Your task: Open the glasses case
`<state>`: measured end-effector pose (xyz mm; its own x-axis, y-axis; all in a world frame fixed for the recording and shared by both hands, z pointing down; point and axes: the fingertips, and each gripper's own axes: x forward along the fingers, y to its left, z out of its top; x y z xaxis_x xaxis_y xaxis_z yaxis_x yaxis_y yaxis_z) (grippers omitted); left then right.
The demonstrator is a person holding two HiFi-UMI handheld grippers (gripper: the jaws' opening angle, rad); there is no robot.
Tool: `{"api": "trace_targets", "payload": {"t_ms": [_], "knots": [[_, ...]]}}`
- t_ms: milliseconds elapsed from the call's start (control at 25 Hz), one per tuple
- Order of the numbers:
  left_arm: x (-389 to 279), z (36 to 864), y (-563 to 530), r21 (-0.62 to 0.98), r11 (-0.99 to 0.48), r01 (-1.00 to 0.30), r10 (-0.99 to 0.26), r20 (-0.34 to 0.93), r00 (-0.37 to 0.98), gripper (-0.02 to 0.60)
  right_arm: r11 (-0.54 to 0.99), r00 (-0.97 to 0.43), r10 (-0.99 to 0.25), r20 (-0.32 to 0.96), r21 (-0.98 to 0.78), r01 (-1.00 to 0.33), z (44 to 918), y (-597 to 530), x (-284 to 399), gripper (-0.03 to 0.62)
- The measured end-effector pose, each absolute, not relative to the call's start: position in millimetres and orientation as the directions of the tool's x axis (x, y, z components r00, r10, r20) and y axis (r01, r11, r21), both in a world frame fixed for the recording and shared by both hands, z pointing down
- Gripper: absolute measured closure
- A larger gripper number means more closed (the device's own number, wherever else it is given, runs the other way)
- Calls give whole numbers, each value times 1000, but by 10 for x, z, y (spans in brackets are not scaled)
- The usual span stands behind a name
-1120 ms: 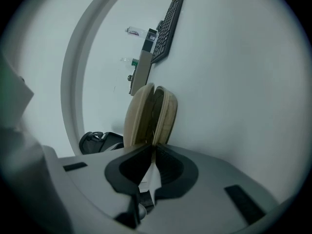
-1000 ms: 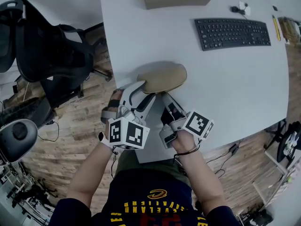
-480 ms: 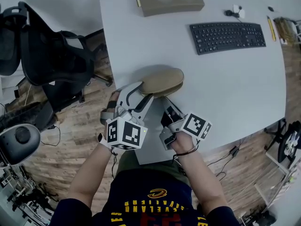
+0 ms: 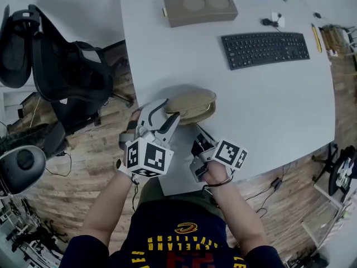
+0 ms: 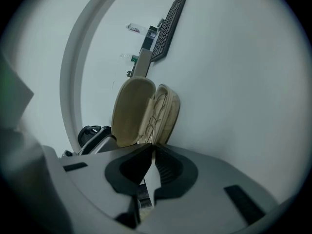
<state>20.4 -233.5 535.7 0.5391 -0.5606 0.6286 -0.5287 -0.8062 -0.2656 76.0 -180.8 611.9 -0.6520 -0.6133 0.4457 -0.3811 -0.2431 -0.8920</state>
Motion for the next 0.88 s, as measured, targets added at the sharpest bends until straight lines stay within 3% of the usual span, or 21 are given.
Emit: {"api": "trace_targets", "payload": {"t_ms": [880], "knots": [[-4, 5498, -2359, -264, -792, -550, -554, 688, 468, 368, -241, -669, -567, 481, -873, -424, 6127, -1279, 864, 559]]}}
